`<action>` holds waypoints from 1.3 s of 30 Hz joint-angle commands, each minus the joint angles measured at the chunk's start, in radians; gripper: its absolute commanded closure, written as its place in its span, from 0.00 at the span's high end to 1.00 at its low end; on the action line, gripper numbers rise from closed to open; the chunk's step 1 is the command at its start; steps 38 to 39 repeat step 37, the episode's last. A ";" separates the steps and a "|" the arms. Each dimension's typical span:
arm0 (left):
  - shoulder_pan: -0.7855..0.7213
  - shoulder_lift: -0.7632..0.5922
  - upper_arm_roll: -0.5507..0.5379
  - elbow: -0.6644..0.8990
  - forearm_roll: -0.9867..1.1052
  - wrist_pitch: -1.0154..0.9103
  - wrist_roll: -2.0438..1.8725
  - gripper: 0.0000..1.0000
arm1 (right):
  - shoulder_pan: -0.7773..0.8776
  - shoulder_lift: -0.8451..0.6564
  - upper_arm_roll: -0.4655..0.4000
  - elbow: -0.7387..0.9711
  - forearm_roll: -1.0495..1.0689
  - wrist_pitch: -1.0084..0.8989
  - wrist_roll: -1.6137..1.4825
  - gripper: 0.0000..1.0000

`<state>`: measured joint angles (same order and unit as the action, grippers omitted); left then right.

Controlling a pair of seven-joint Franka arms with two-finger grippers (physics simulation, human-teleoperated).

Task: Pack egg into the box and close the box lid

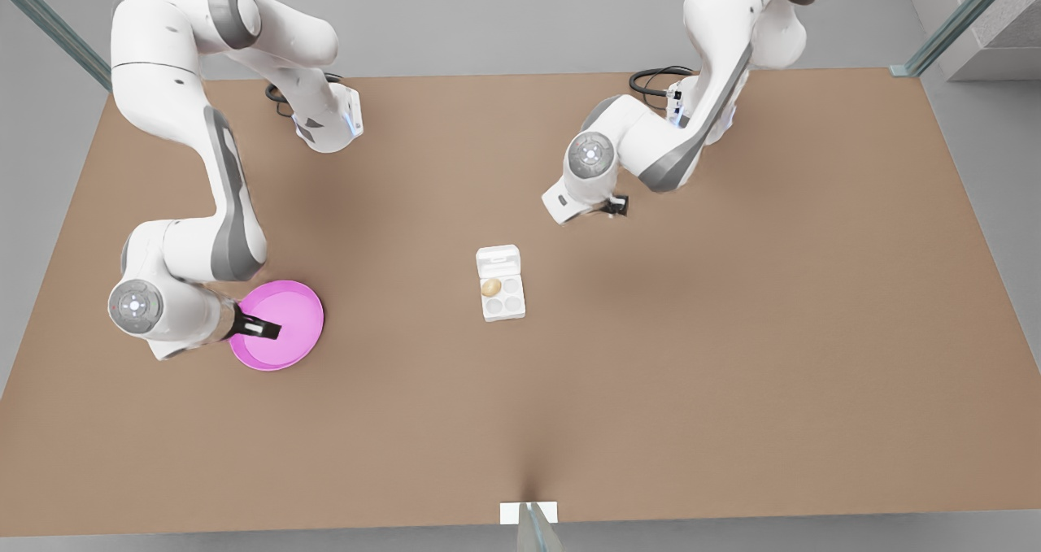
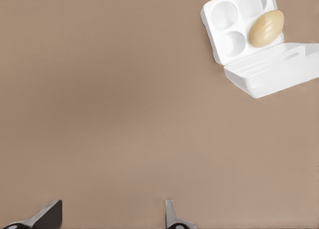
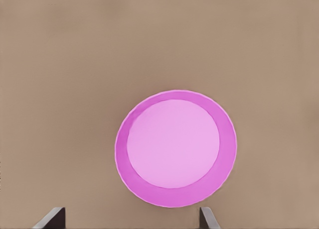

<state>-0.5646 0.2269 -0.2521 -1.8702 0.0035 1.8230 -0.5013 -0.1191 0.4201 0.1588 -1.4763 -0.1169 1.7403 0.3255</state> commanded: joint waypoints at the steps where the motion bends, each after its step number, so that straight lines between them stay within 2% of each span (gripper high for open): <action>1: -0.104 0.022 -0.001 -0.035 0.050 0.214 -0.476 1.00 | -0.011 -0.049 0.010 0.053 -0.018 -0.116 -0.413 1.00; 3: -0.124 0.051 -0.004 -0.032 0.050 0.269 -0.493 1.00 | 0.007 -0.141 0.005 0.036 0.008 -0.145 -0.421 1.00; 5: -0.112 0.149 -0.003 0.014 0.050 0.372 -0.540 1.00 | 0.049 -0.311 -0.019 -0.072 0.020 -0.145 -0.465 1.00; 6: -0.110 0.196 0.004 0.055 0.049 0.377 -0.559 1.00 | 0.076 -0.305 -0.070 -0.058 0.060 -0.153 -0.485 1.00; 14: -0.109 0.368 0.025 0.169 0.061 0.466 -0.563 1.00 | 0.029 -0.256 -0.070 -0.006 0.052 -0.199 -0.488 1.00; 22: -0.015 0.390 0.039 0.233 0.133 0.455 -0.531 1.00 | 0.004 -0.239 -0.081 -0.009 0.046 -0.199 -0.490 1.00; 24: 0.057 0.373 0.037 0.269 0.131 0.391 -0.488 1.00 | 0.006 -0.227 -0.081 -0.007 0.046 -0.196 -0.487 1.00; 25: 0.080 0.370 0.037 0.351 0.131 0.237 -0.477 1.00 | 0.004 -0.225 -0.081 -0.007 0.046 -0.194 -0.487 1.00; 28: 0.325 0.259 0.020 0.551 0.110 -0.221 -0.211 1.00 | 0.009 -0.207 -0.079 -0.004 0.048 -0.153 -0.485 1.00; 30: 0.448 0.209 0.022 0.556 0.070 -0.318 -0.003 1.00 | 0.006 -0.207 -0.079 -0.004 0.048 -0.153 -0.485 1.00; 31: 0.546 0.189 -0.028 0.543 0.069 -0.335 0.081 1.00 | 0.009 -0.207 -0.079 -0.004 0.049 -0.153 -0.484 1.00; 32: 0.522 0.141 0.046 0.499 0.036 -0.329 0.204 1.00 | 0.006 -0.207 -0.079 -0.004 0.049 -0.153 -0.485 1.00; 33: 0.471 0.020 0.203 0.363 -0.068 -0.251 0.359 1.00 | 0.004 -0.207 -0.079 -0.004 0.051 -0.154 -0.485 1.00; 34: 0.469 -0.038 0.205 0.279 -0.066 -0.194 0.353 1.00 | 0.003 -0.207 -0.079 -0.004 0.051 -0.154 -0.485 1.00; 39: 0.480 -0.009 0.198 0.342 -0.079 -0.235 0.337 1.00 | 0.003 -0.207 -0.079 -0.004 0.056 -0.153 -0.484 1.00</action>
